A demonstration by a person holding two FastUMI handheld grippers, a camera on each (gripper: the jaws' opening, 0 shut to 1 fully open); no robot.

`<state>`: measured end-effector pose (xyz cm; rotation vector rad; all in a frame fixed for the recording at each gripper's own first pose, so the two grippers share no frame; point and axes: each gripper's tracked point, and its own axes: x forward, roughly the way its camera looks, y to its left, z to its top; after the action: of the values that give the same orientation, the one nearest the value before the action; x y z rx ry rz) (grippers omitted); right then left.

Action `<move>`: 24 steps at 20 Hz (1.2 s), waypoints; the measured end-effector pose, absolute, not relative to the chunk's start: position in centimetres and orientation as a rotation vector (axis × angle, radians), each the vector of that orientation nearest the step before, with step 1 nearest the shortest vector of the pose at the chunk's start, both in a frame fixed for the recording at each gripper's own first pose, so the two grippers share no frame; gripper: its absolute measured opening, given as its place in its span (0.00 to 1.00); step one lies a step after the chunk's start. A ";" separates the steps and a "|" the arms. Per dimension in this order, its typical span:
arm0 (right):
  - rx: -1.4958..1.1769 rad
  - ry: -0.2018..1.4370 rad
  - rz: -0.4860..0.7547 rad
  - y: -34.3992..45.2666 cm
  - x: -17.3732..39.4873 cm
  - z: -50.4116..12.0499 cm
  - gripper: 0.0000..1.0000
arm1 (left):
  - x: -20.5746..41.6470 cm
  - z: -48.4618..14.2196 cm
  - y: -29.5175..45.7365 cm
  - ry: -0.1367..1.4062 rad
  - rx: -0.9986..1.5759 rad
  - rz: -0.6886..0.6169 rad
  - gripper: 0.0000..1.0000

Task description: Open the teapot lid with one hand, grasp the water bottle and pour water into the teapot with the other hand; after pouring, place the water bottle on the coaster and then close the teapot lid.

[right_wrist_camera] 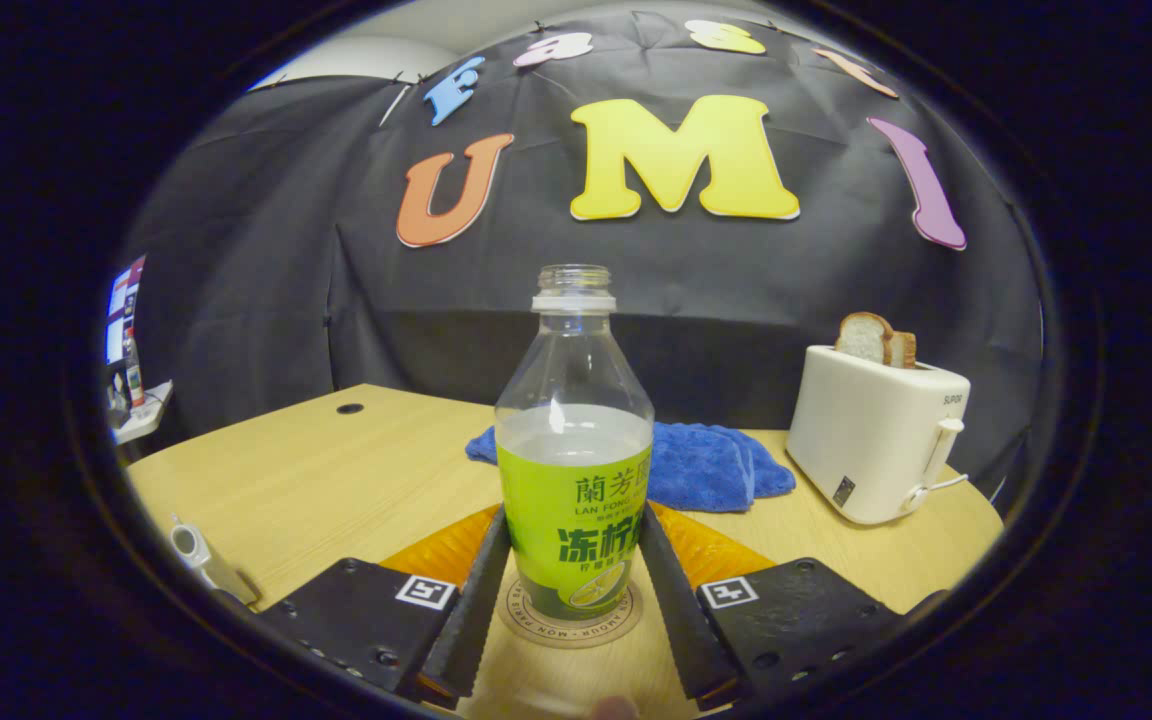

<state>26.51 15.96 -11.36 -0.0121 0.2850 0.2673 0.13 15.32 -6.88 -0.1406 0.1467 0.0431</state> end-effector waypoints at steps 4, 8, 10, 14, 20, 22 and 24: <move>-0.032 0.244 0.261 15.9 25.4 -9.8 0.98 | 0.3 -6.5 15.0 0.133 -0.134 0.048 0.03; -0.001 0.221 0.254 13.9 21.1 -8.0 0.98 | 0.6 -5.8 13.3 0.110 -0.115 0.028 0.03; -0.021 0.220 0.243 11.8 18.0 -7.3 0.97 | 0.7 -5.6 11.9 0.107 -0.101 0.006 0.03; -0.001 0.161 0.205 7.6 11.9 -5.7 0.96 | 1.6 -5.5 8.6 0.083 -0.043 -0.044 0.02; -0.029 0.098 0.168 4.7 6.3 -6.1 0.97 | 4.5 -7.6 6.4 0.084 -0.009 -0.043 0.03; -0.025 0.096 0.166 4.4 5.5 -6.6 0.97 | 5.5 -7.9 6.4 0.084 -0.026 -0.033 0.03; -0.006 0.100 0.160 3.8 5.1 -6.8 0.97 | 6.5 -8.9 6.5 0.104 -0.027 -0.036 0.03</move>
<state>5.11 3.77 -6.80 -0.0061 0.0997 0.1599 6.52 6.48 -8.88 -0.0273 0.1040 -0.0362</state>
